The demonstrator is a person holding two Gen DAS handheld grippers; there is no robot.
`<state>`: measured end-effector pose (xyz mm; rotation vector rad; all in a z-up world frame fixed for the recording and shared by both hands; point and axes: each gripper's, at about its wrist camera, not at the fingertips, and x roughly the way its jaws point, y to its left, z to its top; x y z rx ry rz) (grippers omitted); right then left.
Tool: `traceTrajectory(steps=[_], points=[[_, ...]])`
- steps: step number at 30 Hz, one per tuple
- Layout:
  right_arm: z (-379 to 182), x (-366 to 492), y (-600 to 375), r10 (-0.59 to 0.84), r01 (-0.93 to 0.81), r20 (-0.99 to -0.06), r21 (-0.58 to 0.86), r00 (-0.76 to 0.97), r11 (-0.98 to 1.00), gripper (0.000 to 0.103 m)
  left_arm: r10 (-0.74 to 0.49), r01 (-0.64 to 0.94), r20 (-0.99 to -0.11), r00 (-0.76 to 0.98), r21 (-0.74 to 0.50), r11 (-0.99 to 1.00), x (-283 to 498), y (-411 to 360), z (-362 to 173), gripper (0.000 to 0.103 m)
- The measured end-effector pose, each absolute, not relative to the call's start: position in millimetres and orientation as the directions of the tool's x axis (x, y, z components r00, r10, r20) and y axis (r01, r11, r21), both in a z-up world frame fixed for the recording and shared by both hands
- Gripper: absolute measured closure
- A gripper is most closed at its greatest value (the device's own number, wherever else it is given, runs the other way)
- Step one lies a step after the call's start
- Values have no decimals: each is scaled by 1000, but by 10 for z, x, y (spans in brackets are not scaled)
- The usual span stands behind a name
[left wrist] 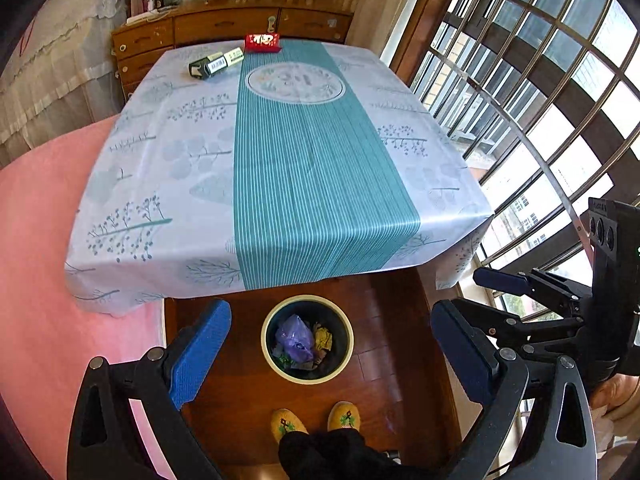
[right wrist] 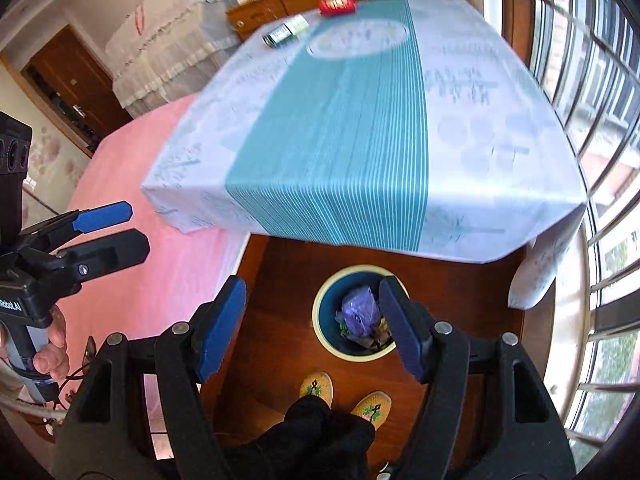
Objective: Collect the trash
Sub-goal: 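Raise both tools back toward the table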
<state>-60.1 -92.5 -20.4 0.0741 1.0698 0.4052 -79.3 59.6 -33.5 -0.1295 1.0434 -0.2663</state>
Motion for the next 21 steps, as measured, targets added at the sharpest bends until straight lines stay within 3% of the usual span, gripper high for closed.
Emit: traceTrajectory(steps=[13, 21], points=[[830, -535, -1022, 405, -396, -761, 212, 507, 894, 36, -176, 139, -765, 620, -114, 984, -807, 377, 989, 2], [1106, -205, -997, 405, -424, -727, 172, 554, 889, 36, -144, 105, -711, 689, -99, 990, -491, 392, 1349, 2]])
